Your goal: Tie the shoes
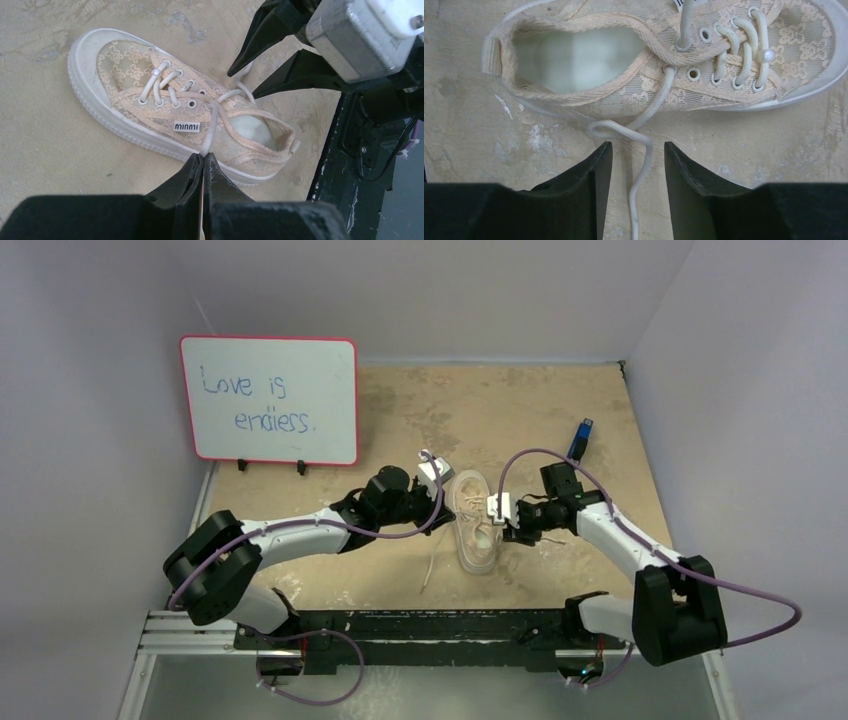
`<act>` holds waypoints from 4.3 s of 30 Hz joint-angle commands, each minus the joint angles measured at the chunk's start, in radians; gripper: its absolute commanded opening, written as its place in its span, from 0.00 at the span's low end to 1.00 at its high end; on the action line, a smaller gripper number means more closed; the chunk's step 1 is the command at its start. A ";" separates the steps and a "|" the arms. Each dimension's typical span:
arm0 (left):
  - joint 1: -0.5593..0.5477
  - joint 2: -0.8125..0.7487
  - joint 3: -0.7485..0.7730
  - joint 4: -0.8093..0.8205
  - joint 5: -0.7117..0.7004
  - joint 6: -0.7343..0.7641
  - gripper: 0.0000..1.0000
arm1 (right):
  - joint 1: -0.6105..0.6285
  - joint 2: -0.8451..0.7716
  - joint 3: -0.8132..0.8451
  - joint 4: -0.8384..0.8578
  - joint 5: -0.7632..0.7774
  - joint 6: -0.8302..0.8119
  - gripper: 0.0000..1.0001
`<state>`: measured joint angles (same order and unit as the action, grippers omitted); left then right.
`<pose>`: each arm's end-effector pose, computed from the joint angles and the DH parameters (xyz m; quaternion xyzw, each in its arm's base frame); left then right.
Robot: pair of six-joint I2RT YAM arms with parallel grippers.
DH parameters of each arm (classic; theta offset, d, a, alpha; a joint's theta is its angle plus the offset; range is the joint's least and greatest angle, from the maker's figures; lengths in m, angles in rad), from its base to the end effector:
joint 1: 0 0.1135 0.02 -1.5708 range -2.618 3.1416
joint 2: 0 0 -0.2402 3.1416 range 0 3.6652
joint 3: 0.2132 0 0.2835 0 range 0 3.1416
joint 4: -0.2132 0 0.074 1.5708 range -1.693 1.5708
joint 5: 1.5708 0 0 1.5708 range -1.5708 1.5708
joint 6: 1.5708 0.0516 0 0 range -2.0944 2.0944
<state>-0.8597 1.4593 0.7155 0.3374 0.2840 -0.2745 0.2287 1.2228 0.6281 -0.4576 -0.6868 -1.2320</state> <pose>0.2183 -0.2756 0.1599 0.3130 0.7693 -0.3921 0.3956 0.2435 0.0903 0.1348 -0.6715 0.6204 0.1693 0.3681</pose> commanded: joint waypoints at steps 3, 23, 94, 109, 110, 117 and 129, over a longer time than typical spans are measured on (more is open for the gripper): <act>0.006 -0.017 0.004 0.090 0.053 0.033 0.00 | -0.001 0.009 -0.016 0.108 -0.047 -0.012 0.30; 0.008 0.045 -0.015 0.349 0.232 0.106 0.00 | -0.002 -0.269 0.329 -0.142 0.059 0.516 0.00; -0.028 0.325 0.170 0.524 0.201 0.119 0.12 | 0.000 -0.169 0.489 -0.181 -0.207 0.611 0.00; -0.028 0.302 0.160 0.505 0.175 0.096 0.00 | 0.001 -0.178 0.500 -0.246 -0.132 0.614 0.00; -0.029 0.294 0.154 0.503 0.167 0.092 0.00 | 0.000 -0.181 0.504 -0.250 -0.118 0.616 0.00; -0.028 0.234 0.115 0.465 0.126 0.099 0.00 | 0.000 -0.189 0.544 -0.283 -0.065 0.662 0.00; -0.030 0.213 0.073 0.503 0.139 0.032 0.00 | 0.016 -0.107 0.504 -0.034 -0.049 0.409 0.05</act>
<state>-0.8860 1.7214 0.8051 0.7715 0.4229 -0.2050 0.2314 1.0561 1.1217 -0.6666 -0.7002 -0.6918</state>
